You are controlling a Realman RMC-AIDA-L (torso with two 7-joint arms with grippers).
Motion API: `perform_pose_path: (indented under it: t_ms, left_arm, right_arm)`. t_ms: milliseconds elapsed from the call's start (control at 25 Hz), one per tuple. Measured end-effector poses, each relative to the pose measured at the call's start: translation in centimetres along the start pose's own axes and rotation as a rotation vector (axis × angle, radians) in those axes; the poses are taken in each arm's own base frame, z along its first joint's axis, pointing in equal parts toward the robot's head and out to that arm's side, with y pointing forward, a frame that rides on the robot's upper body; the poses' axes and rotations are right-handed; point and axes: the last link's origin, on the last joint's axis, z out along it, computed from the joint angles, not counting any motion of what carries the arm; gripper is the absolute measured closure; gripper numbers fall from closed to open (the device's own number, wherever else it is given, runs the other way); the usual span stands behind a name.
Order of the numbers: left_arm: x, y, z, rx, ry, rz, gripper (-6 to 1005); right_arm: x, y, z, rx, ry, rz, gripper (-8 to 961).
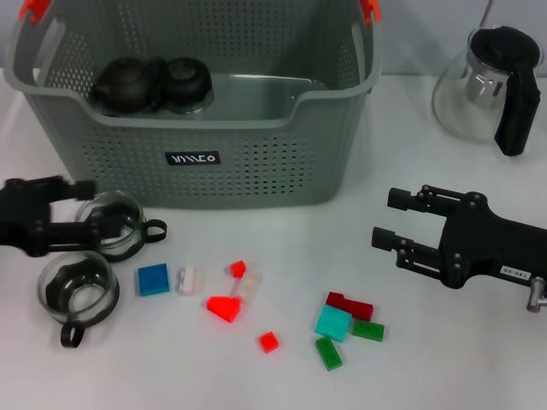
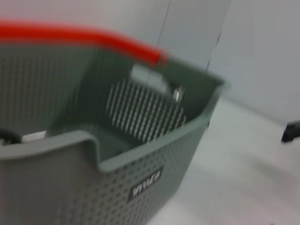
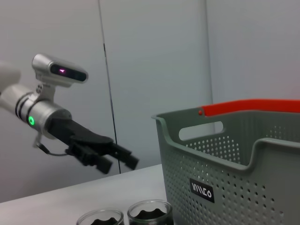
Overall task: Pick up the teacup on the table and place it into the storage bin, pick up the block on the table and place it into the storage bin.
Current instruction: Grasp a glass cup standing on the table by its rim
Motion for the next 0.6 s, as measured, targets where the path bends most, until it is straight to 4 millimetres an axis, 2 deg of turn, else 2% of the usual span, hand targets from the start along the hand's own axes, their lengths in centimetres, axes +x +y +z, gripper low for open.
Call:
perform_pose_path:
  t_ms: [160,280,400,600]
  left_arm:
    - [2.8,0.3,-1.8,0.066,-0.147,-0.021,147]
    - [5.2,0.3,-2.2,0.174,-0.284,-0.063,150]
    - [7.2,0.0,-1.2,0.279,-0.4,-0.143,157]
    - [8.7,-1.1,2.6,0.379,-0.591,-0.21,170]
  right_arm:
    - [-0.1,-0.1,0.1,-0.002,0.001,0.008,327]
    - [-0.1,-0.1,0.2,-0.003,-0.001,0.011,327]
    - [-0.2,-0.1,0.2,-0.003,-0.003,0.013,327]
    - [-0.3,-0.1,0.2,-0.006,-0.006,0.012,327]
